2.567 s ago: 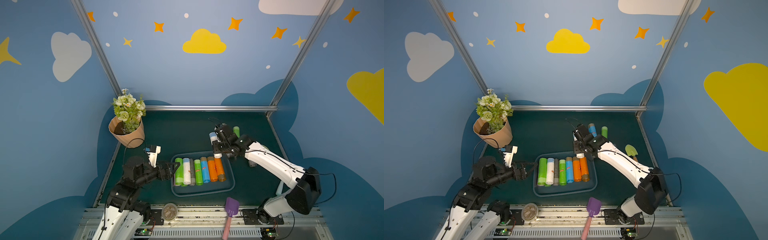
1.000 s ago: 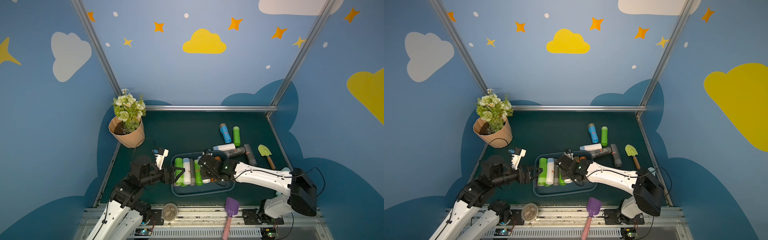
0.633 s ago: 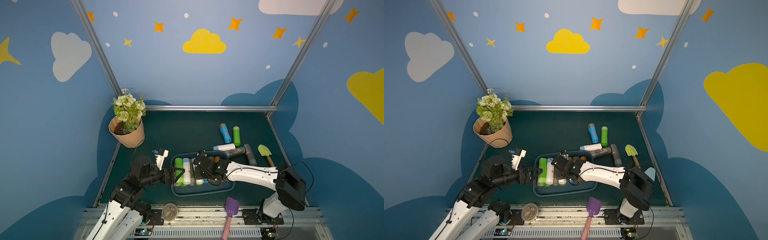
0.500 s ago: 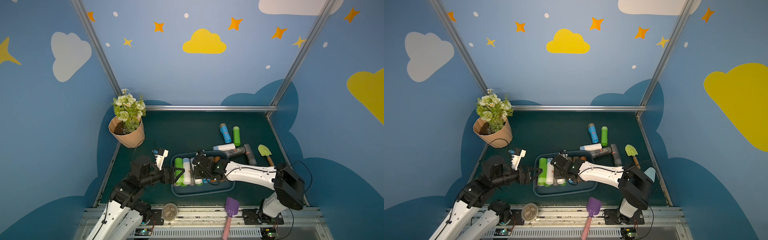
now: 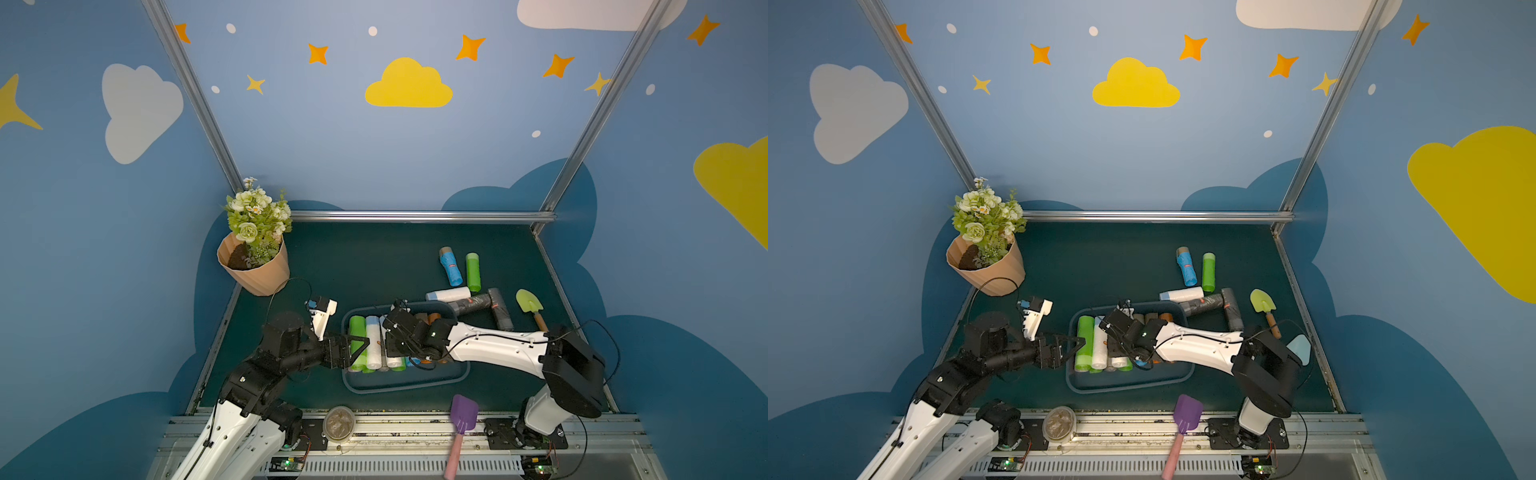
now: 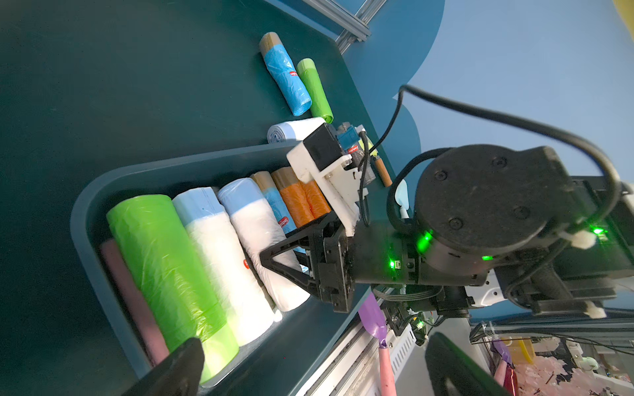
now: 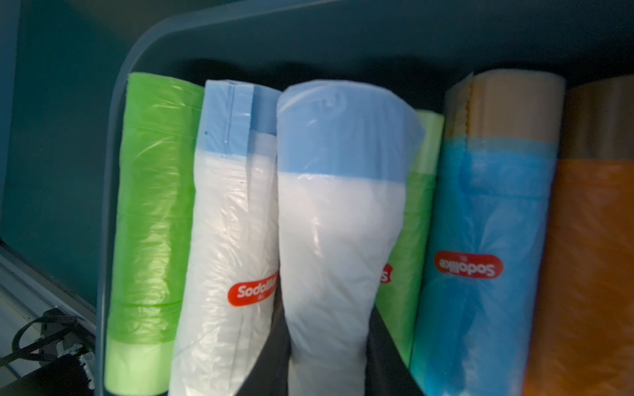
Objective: Put the roll of trash bags into the storage box
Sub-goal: Place the roll of trash bags in the storage box.
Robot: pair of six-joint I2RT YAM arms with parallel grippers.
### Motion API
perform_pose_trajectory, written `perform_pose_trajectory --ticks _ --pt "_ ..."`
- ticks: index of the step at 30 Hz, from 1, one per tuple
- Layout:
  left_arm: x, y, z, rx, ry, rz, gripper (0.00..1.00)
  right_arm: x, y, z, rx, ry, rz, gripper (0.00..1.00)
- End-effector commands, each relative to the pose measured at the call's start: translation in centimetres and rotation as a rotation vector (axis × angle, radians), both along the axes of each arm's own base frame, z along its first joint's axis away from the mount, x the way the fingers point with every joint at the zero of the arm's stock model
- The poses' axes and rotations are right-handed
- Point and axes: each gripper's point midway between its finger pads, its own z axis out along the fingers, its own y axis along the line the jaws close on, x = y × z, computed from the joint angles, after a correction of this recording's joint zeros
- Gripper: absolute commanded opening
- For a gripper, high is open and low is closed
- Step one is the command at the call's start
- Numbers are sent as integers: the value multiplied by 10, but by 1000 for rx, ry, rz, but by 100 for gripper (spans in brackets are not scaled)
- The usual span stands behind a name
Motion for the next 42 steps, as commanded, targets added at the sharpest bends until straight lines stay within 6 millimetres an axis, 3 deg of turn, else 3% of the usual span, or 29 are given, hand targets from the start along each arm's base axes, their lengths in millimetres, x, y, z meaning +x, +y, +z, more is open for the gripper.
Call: perform_pose_trajectory --ticks 1,20,42 --pt "0 0 8 3 -32 -8 100 3 14 7 32 -1 -2 26" --pt "-4 0 12 -1 -58 -12 100 10 26 -4 21 14 8 29" --pt "-4 0 11 7 -55 -12 100 10 18 1 14 -4 4 35"
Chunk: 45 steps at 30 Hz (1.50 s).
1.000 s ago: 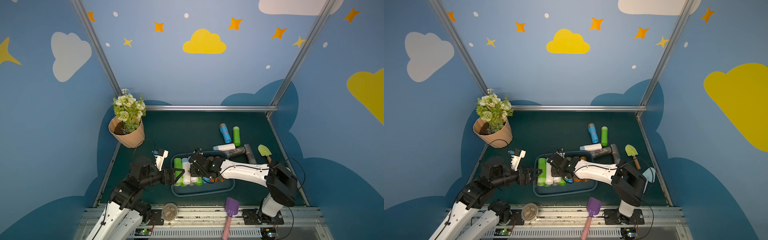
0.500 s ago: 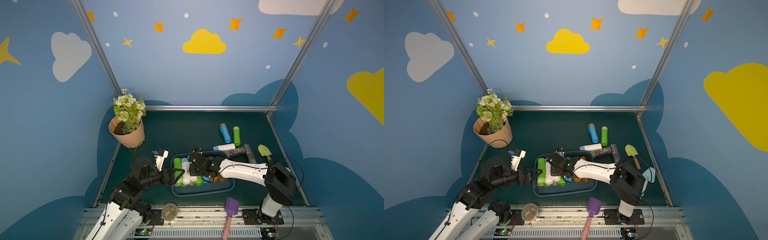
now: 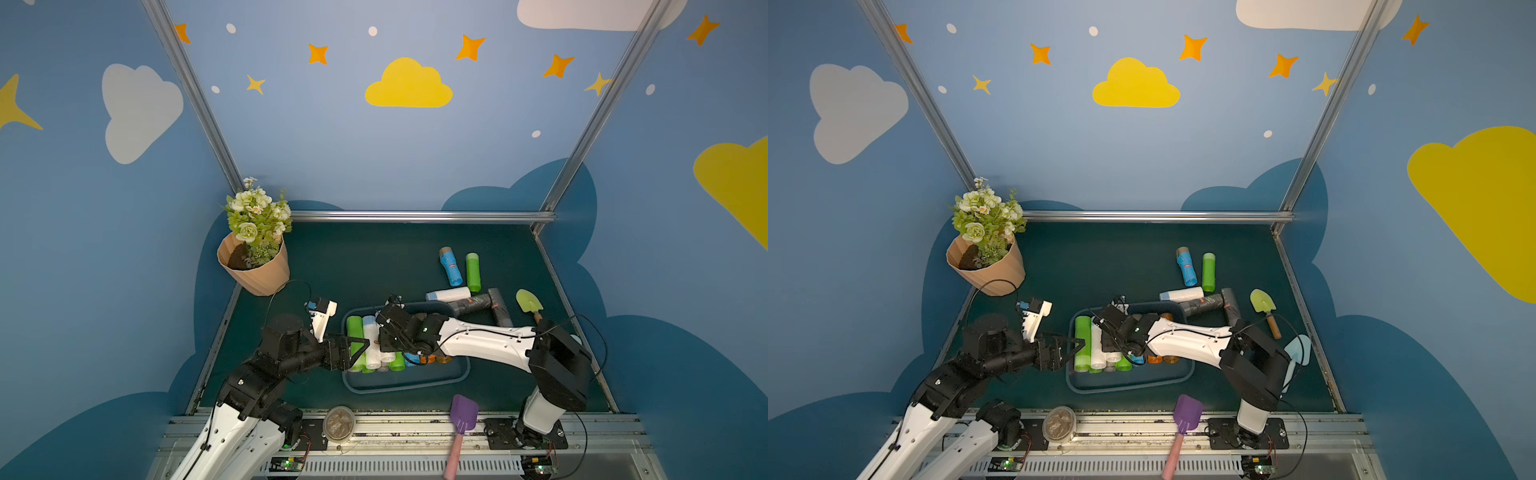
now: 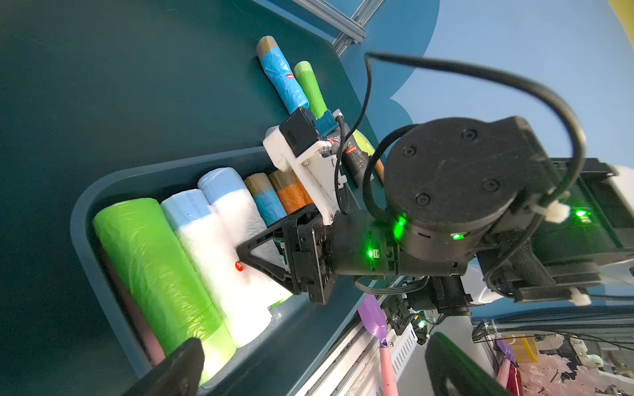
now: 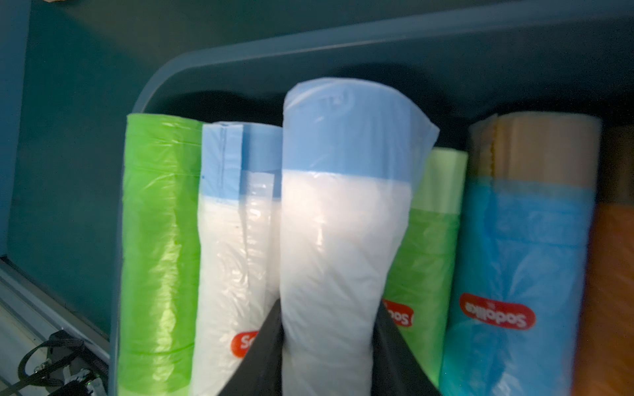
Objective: Put the roll of trash bags into the storage box
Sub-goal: Place the roll of trash bags in the storage box.
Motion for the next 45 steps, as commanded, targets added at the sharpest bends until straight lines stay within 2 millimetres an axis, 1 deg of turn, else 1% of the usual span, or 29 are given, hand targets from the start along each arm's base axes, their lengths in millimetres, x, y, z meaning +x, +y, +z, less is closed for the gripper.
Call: perform_pose_trajectory --ticks 1,10,19,28,38,45 --pt "0 1 9 4 -35 -5 100 -1 0 1 1 -4 8 36" --pt "0 1 7 8 -29 -1 100 0 -7 5 -4 -22 -4 42" --pt "-1 0 6 15 -27 -6 100 -1 -8 7 -8 -25 -2 44" --pt "-1 -2 6 10 -27 -16 100 -3 -10 16 -18 -55 6 50" --pt "-1 0 6 16 -27 -5 100 -4 -14 27 -27 -89 15 54" --pt "1 0 3 24 -23 -2 100 -6 -18 39 -28 -118 27 57"
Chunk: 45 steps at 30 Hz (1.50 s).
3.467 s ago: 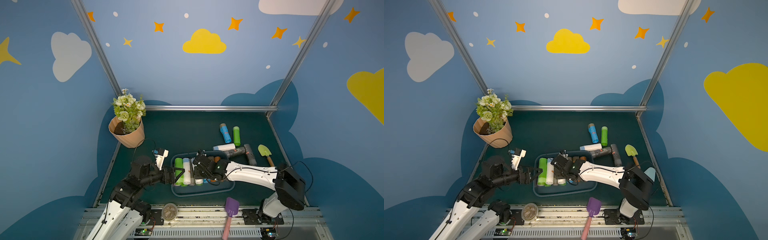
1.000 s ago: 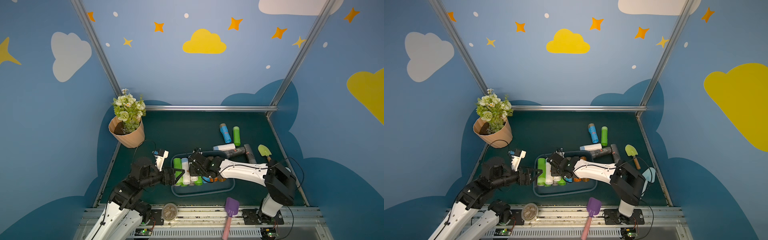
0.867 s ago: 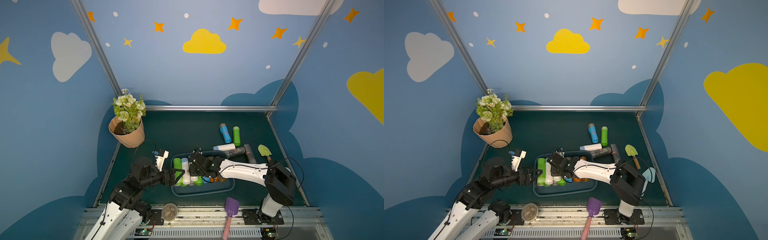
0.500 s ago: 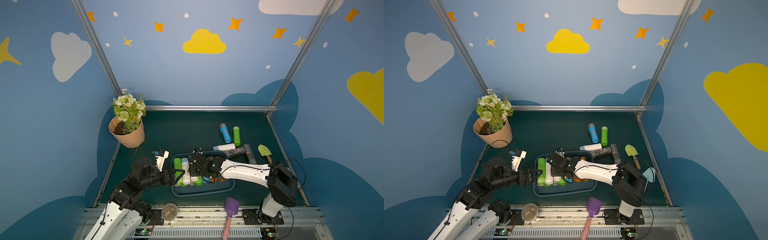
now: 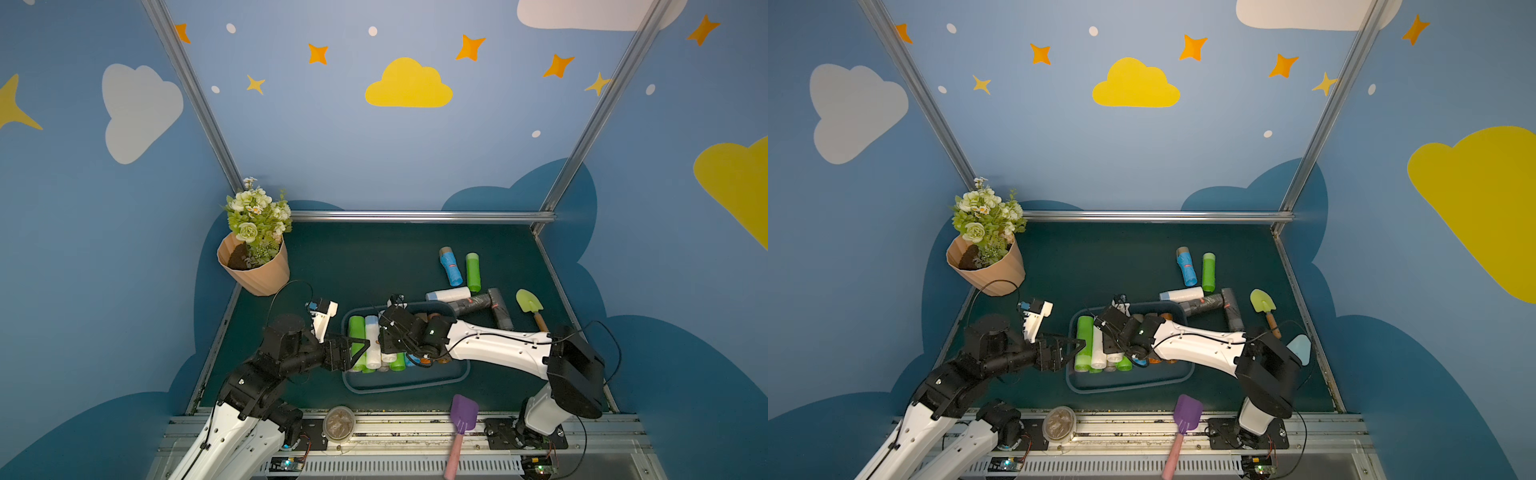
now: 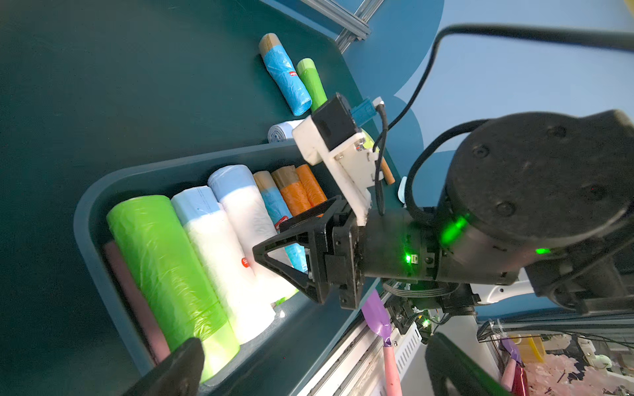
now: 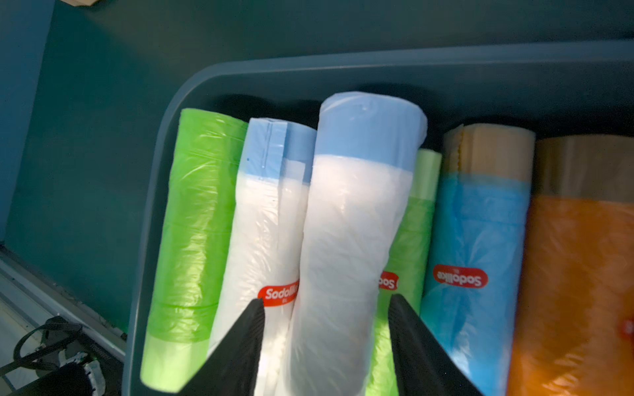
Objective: Put the roll of trash bags into the storage box
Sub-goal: Place the roll of trash bags in the storage box, then pick up the roll of trash bags from the center of the board.
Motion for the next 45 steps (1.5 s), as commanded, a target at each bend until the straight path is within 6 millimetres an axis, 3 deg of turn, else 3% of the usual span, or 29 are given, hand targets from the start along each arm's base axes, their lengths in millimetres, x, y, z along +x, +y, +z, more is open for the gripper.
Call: perform_pose_trajectory --ticks 1,10,22,33,39,45 --pt "1 1 6 10 -22 -3 100 -2 -7 15 -7 -37 13 57" --pt "1 1 6 16 -26 1 100 -4 -13 43 23 -96 27 61" --pt "2 2 4 22 -25 7 100 34 -71 65 -113 -161 -55 62" --pt "5 2 -1 39 0 14 100 106 -151 48 -230 -100 -166 63" --pt "17 4 -7 73 22 52 100 161 -178 41 -261 -53 -199 63" --pt "43 -10 -1 83 24 44 100 217 -193 24 -288 -16 -191 65"
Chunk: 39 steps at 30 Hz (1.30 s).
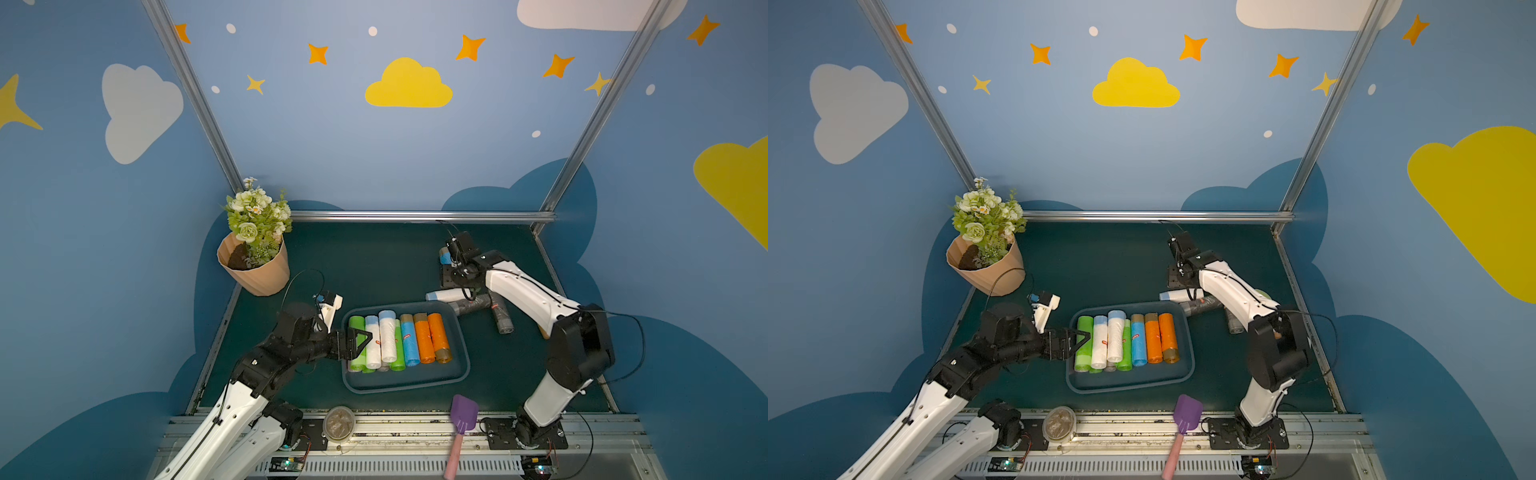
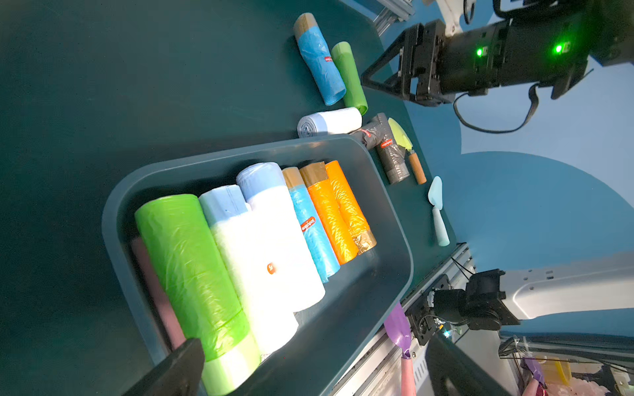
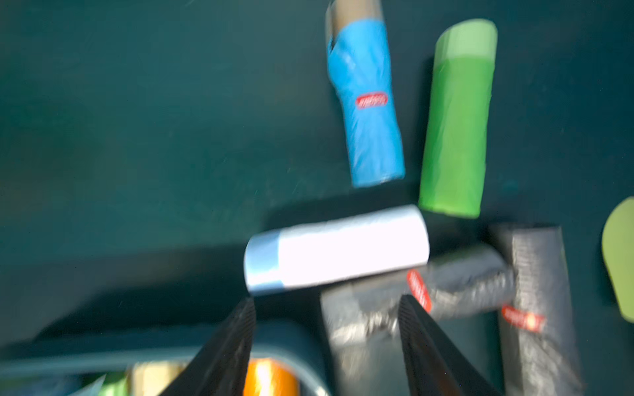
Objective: Put the roll of trash bags into the storage box
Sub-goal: Pick up the roll of trash bags from the center of the board.
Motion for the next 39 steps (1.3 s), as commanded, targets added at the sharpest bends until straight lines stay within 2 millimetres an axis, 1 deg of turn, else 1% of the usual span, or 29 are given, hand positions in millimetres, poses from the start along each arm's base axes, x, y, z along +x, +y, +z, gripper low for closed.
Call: perform_pose_trajectory --ticks 1,5,7,8,10,13,18,23,29,31,32,33,35,39 --pt "21 -7 16 7 -65 -5 100 22 -4 -7 -13 31 56 65" --pt "35 -18 20 20 -54 -37 100 54 -5 -22 -14 64 74 64" --pt "40 -21 20 34 -43 -48 100 69 -4 -32 -33 80 89 64" --pt "42 -21 19 42 -41 -50 100 75 -4 -35 -39 82 91 64" --pt "45 -20 16 60 -41 -48 100 85 -3 -48 -46 101 97 64" --pt "48 -16 12 71 -47 -38 100 95 -5 -64 -42 139 94 64" --pt "50 -10 11 58 -48 -22 100 102 -12 -84 -63 172 83 64" --pt "52 -8 12 13 -29 -12 100 105 -16 -97 -74 190 70 63" --pt "50 -7 18 -17 -48 -13 100 106 -15 -110 -73 212 61 54" --pt "51 -8 20 -33 -49 -14 100 106 -15 -115 -75 227 61 50" --pt "52 -8 20 -40 -45 -14 100 105 -15 -117 -76 234 63 46" --pt "53 -8 21 -47 -41 -13 100 105 -15 -118 -77 238 63 41" --pt "52 -7 21 -50 -34 -14 100 105 -15 -118 -78 235 63 36" --pt "50 -4 20 -51 -31 -6 100 107 -13 -107 -67 207 65 34"
